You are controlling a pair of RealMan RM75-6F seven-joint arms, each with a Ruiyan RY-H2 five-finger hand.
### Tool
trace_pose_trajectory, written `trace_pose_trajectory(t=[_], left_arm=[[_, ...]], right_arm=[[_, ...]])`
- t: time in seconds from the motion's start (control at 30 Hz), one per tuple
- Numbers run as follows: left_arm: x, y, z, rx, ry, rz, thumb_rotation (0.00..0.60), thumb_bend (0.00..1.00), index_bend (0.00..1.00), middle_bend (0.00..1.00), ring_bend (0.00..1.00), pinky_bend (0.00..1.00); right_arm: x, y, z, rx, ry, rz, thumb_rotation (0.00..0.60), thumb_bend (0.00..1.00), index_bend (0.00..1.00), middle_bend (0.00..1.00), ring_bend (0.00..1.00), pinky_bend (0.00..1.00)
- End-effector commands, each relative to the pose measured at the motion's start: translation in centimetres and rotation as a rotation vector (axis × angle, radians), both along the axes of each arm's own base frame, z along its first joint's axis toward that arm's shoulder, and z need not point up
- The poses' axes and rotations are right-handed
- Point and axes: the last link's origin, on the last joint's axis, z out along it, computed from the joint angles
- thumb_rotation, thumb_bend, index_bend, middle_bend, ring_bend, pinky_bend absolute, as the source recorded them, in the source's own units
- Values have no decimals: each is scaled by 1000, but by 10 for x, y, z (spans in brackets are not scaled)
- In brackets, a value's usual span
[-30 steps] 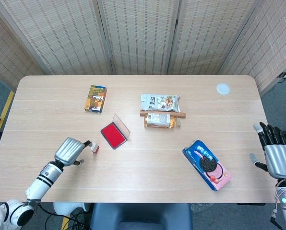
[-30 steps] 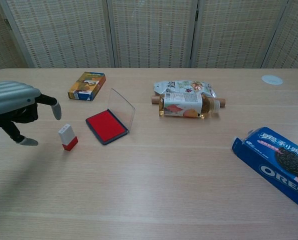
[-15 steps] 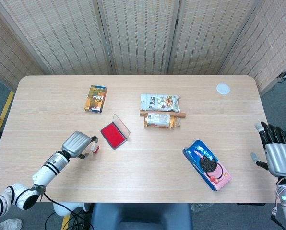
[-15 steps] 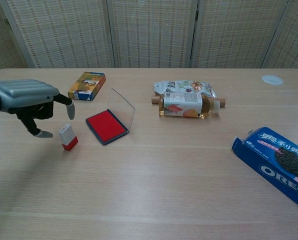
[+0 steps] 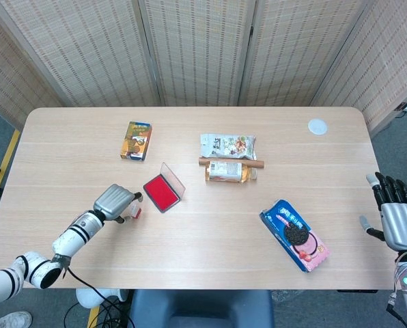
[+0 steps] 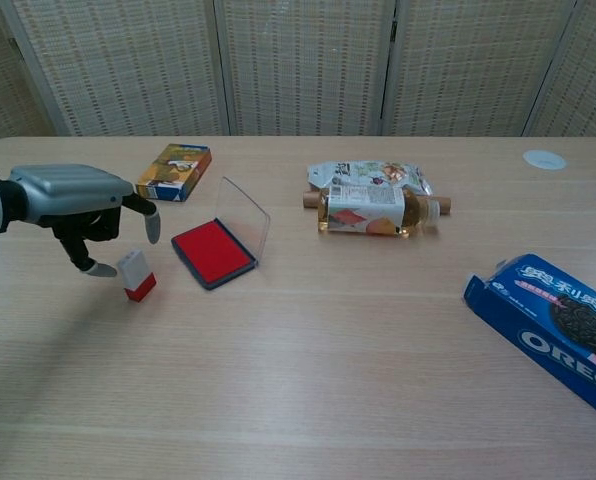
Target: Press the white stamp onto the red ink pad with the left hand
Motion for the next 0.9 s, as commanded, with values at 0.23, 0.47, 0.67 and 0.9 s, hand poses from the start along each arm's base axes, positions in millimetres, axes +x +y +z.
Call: trace_pose_trajectory(t=[0.23, 0.47, 0.67, 0.9], left_arm=[[1, 1, -4, -4, 1, 13, 600, 292, 366, 1000, 726, 717], [0, 0, -7, -8, -20, 51, 600, 292, 375, 1000, 726, 717], [0, 4, -5, -5, -58, 93, 600, 293, 393, 1000, 726, 718], [-7, 6, -2, -5, -63, 126, 600, 293, 403, 1000, 726, 718]], right_arm=[[0, 1, 4, -12, -5, 7, 600, 303, 0, 0, 0, 0], [0, 2, 6, -16, -9, 10, 600, 303, 0, 0, 0, 0], [1, 4, 7, -20, -11, 16, 600, 304, 0, 0, 0, 0], [0, 4, 8, -26, -12, 13, 600, 303, 0, 0, 0, 0]])
